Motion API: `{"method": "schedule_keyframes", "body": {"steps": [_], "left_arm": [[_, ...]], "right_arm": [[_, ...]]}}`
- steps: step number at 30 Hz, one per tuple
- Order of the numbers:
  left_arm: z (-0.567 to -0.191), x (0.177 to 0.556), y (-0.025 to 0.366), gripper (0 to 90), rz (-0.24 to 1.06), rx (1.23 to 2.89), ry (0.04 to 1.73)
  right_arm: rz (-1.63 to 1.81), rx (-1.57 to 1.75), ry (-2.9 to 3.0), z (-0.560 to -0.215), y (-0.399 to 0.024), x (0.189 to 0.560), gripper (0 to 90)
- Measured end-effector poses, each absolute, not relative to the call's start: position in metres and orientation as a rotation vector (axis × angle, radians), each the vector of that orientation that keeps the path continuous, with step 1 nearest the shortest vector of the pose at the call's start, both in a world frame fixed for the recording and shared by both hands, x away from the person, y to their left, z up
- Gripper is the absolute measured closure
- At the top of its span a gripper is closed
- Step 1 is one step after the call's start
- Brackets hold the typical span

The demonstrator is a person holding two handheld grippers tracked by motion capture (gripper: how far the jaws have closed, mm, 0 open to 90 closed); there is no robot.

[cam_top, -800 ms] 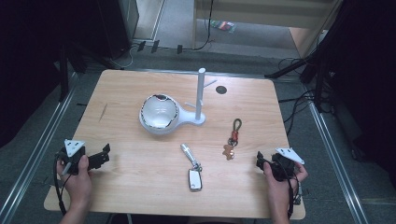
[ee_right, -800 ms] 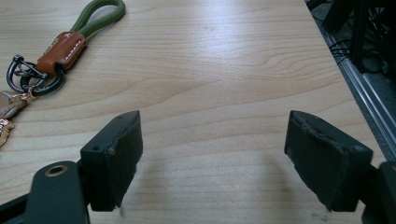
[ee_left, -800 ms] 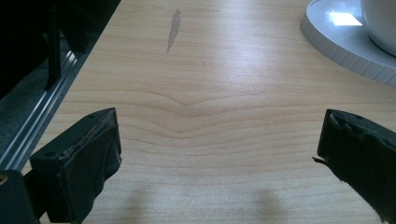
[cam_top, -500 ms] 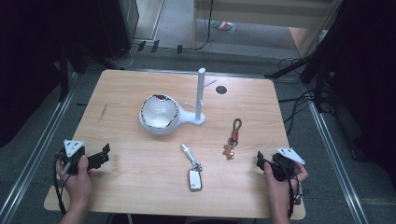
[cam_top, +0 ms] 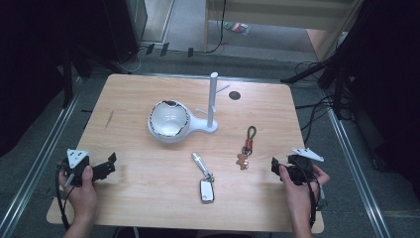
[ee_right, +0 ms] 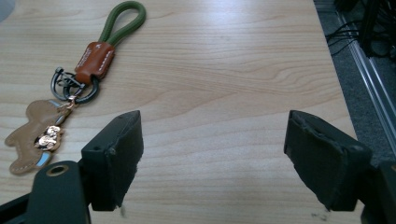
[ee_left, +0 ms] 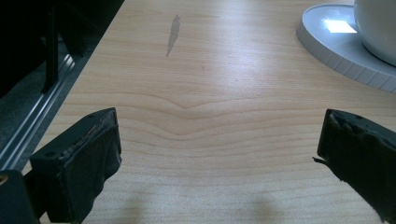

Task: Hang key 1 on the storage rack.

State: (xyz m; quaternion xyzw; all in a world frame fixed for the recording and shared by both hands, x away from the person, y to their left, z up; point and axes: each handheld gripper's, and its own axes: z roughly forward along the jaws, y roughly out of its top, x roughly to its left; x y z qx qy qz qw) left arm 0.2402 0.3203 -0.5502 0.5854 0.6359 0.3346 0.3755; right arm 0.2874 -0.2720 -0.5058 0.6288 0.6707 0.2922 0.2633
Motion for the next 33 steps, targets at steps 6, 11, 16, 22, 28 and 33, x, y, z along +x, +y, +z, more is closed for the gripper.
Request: {"method": "schedule_keyframes", "body": {"steps": [6,11,16,22,28,33], "left_arm": [[-0.550,0.241,0.320,0.0,0.866,1.494,1.628],[-0.550,0.241,0.319,0.0,0.867,1.503,1.626],[-0.550,0.241,0.319,0.0,0.866,1.503,1.625],[-0.550,0.241,0.319,0.0,0.866,1.502,1.625],[-0.550,0.241,0.319,0.0,0.865,1.510,1.623],[-0.550,0.241,0.318,0.0,0.871,1.508,1.622]], "right_arm": [[0.692,1.664,1.950,-0.492,-0.263,0.294,18.4],[0.615,1.619,2.077,-0.481,-0.249,0.300,16.8],[0.524,1.587,2.124,-0.476,-0.239,0.308,16.2],[0.509,1.590,2.179,-0.470,-0.234,0.316,16.2],[0.453,1.580,2.219,-0.464,-0.225,0.325,16.2],[0.436,1.570,2.271,-0.459,-0.216,0.335,16.2]]}}
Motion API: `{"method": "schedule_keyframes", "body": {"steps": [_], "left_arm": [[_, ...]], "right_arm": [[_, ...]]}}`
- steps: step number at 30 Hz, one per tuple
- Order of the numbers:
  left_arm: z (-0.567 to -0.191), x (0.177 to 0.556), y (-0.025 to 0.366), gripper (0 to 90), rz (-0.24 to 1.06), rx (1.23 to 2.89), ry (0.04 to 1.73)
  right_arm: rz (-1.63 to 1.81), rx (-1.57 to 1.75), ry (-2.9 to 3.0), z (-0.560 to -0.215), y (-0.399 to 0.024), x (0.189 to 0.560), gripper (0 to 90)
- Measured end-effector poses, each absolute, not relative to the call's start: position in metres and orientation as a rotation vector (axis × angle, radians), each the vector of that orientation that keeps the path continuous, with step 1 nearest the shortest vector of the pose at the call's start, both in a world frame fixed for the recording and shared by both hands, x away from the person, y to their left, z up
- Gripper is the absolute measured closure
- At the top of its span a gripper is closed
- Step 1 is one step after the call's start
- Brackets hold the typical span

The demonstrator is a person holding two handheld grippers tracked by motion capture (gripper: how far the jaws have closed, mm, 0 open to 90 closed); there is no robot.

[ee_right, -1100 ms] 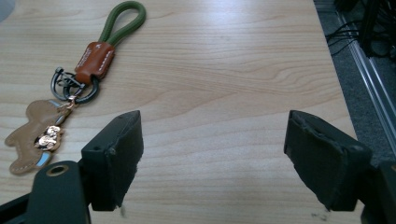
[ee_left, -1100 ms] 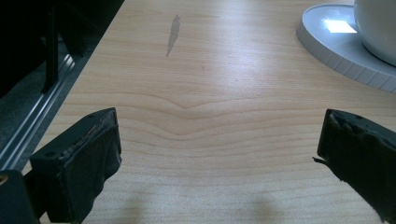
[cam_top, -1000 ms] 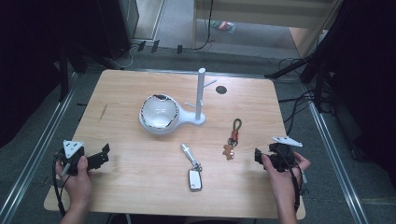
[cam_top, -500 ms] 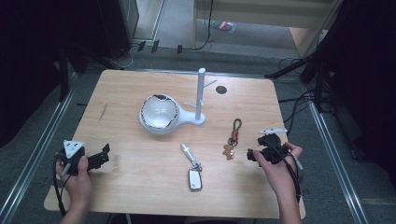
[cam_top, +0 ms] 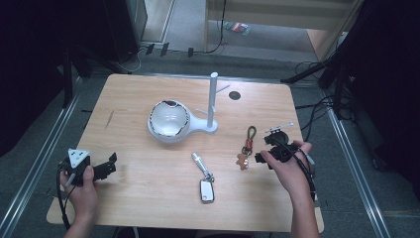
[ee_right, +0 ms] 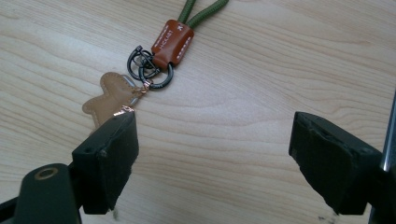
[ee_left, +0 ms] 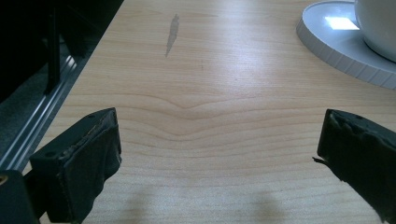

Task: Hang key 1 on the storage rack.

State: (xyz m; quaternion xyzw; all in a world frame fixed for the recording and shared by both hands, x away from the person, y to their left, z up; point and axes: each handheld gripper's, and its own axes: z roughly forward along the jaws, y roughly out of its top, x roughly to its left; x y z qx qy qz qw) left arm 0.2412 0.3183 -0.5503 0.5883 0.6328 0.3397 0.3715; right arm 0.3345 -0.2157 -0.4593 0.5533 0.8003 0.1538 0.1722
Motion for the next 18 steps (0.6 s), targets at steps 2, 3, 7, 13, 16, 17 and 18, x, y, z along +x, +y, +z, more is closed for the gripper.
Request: {"method": "schedule_keyframes", "body": {"steps": [2,3,7,13,16,17,18], "left_arm": [[-0.550,0.241,0.318,0.0,0.872,1.509,1.622],[-0.550,0.241,0.318,0.0,0.872,1.509,1.622],[-0.550,0.242,0.318,0.0,0.873,1.513,1.621],[-0.550,0.242,0.317,0.0,0.874,1.516,1.619],[-0.550,0.241,0.317,0.0,0.875,1.521,1.615],[-0.550,0.241,0.317,0.0,0.876,1.522,1.616],[-0.550,0.241,0.317,0.0,0.875,1.521,1.615]], "right_arm": [[0.414,1.567,2.293,-0.458,-0.214,0.338,16.2],[0.409,1.567,2.308,-0.458,-0.213,0.339,16.2],[0.398,1.578,2.357,-0.459,-0.211,0.344,16.2],[0.370,1.567,2.390,-0.462,-0.209,0.347,15.2],[0.368,1.578,2.401,-0.463,-0.207,0.347,14.2],[0.366,1.583,2.402,-0.463,-0.207,0.346,14.1],[0.365,1.577,2.409,-0.463,-0.206,0.346,14.2]]}}
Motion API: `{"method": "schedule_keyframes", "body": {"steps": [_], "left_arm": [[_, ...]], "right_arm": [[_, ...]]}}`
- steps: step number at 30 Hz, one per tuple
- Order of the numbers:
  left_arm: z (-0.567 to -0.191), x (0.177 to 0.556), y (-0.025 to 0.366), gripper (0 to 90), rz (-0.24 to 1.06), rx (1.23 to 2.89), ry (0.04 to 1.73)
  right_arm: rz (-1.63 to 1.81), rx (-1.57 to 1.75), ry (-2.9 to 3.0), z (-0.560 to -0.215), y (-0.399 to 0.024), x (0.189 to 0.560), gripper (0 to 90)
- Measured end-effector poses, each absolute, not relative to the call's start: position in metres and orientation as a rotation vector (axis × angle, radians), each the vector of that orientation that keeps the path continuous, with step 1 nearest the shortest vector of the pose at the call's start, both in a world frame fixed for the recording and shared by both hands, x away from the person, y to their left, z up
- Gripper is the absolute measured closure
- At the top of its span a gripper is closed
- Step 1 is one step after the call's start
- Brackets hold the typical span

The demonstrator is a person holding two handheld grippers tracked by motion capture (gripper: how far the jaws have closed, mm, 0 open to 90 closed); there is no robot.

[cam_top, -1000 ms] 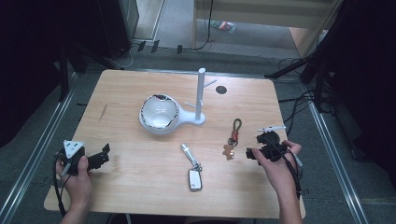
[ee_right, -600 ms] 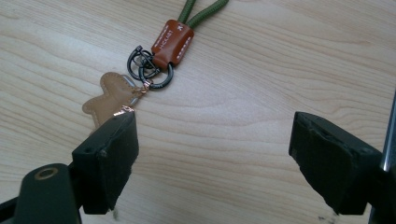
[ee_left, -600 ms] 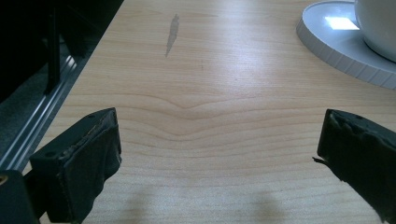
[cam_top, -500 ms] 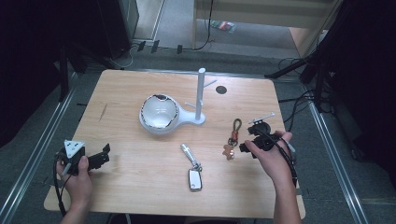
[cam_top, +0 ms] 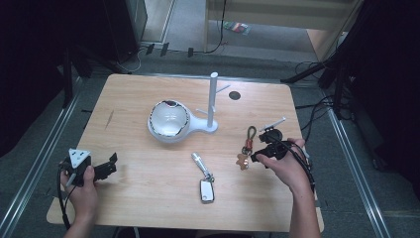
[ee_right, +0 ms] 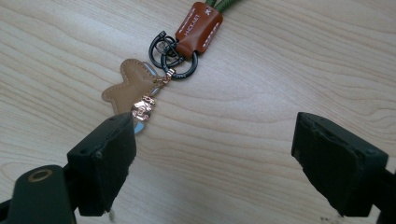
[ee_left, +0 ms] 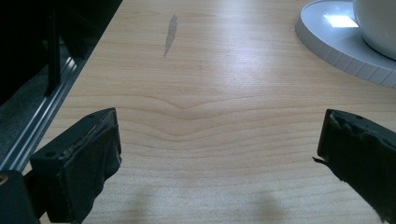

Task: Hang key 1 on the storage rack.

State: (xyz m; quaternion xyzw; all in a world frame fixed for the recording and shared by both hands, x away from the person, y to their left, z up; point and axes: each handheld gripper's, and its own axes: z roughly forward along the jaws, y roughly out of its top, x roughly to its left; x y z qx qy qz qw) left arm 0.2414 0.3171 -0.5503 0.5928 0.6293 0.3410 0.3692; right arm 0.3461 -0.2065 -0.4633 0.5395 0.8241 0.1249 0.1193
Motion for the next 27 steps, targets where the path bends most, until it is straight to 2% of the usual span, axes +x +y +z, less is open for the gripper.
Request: {"method": "schedule_keyframes", "body": {"steps": [6,27], "left_arm": [[-0.550,0.241,0.317,0.0,0.872,1.516,1.614],[-0.550,0.242,0.317,0.0,0.867,1.533,1.610]], "right_arm": [[0.375,1.540,2.423,-0.462,-0.202,0.343,18.9],[0.396,1.758,2.386,-0.462,-0.202,0.366,23.0]]}}
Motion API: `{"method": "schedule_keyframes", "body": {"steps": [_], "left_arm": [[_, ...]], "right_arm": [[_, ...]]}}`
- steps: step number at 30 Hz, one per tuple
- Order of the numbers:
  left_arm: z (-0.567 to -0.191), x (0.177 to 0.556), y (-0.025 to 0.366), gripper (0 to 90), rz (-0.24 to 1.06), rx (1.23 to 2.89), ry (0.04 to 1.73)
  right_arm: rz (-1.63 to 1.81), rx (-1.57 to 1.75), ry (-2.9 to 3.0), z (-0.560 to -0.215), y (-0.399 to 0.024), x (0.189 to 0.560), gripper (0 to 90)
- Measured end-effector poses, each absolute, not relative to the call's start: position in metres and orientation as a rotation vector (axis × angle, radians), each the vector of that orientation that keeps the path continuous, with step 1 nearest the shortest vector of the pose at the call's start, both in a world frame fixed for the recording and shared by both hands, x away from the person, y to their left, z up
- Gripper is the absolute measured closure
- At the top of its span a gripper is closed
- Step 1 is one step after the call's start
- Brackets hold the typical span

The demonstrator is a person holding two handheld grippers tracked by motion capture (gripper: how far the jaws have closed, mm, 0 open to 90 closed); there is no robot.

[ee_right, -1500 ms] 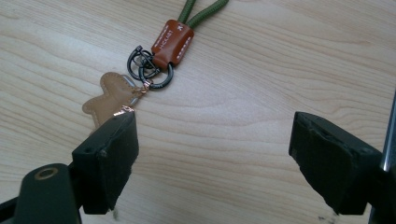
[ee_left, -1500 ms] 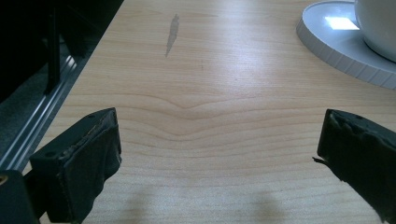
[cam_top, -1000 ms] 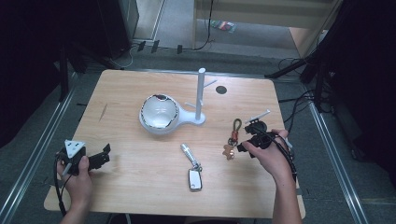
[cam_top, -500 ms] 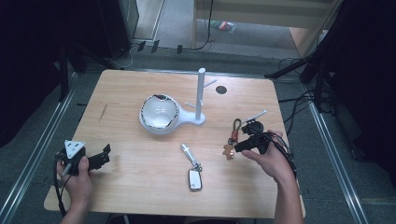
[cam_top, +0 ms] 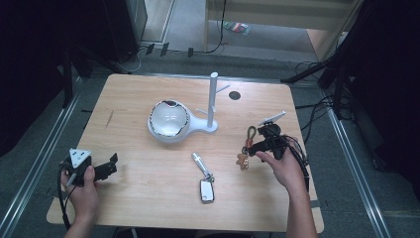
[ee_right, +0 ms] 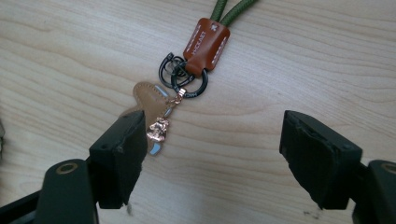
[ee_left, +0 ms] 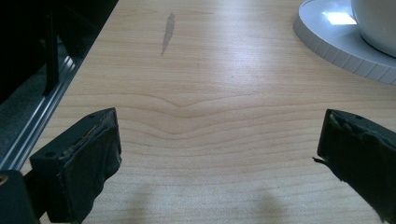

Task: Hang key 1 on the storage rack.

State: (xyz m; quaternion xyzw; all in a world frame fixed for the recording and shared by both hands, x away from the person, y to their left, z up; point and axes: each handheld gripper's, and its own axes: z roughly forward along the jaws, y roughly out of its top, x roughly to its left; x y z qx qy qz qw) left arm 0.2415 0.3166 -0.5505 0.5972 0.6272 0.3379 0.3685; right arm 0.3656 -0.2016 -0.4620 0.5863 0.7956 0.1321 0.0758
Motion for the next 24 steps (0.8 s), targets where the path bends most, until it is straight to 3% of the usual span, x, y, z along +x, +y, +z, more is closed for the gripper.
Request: {"method": "schedule_keyframes", "body": {"steps": [4,7,9,14,24], "left_arm": [[-0.550,0.241,0.317,0.0,0.868,1.535,1.610],[-0.550,0.242,0.317,0.0,0.866,1.535,1.611],[-0.550,0.242,0.317,0.0,0.866,1.535,1.612],[-0.550,0.242,0.317,0.0,0.865,1.534,1.610],[-0.550,0.241,0.317,0.0,0.868,1.534,1.609]], "right_arm": [[0.419,1.763,2.405,-0.464,-0.198,0.370,21.5],[0.436,1.761,2.409,-0.465,-0.197,0.373,25.9],[0.476,1.783,2.417,-0.466,-0.198,0.375,33.9],[0.474,1.780,2.404,-0.471,-0.195,0.380,30.8],[0.598,1.955,2.257,-0.482,-0.205,0.390,50.0]]}}
